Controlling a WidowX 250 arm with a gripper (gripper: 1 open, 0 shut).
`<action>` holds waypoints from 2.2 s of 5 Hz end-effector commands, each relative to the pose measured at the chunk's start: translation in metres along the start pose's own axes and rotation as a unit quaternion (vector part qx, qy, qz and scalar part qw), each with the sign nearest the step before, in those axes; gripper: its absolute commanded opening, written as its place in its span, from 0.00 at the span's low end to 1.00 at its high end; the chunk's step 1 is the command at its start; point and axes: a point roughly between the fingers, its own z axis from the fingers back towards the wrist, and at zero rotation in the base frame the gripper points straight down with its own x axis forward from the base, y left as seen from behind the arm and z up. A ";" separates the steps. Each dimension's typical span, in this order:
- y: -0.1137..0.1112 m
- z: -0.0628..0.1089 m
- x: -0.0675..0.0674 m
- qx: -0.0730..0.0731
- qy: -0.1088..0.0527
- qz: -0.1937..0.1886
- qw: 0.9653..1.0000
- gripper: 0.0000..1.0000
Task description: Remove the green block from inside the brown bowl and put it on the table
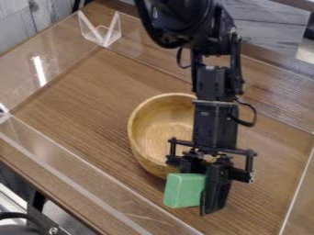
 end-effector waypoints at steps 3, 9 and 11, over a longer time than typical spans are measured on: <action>-0.013 0.027 -0.015 -0.018 -0.027 -0.011 0.999 0.00; -0.019 0.043 -0.027 -0.047 -0.009 -0.014 0.999 0.00; -0.020 0.047 -0.030 -0.056 0.000 -0.018 0.998 0.00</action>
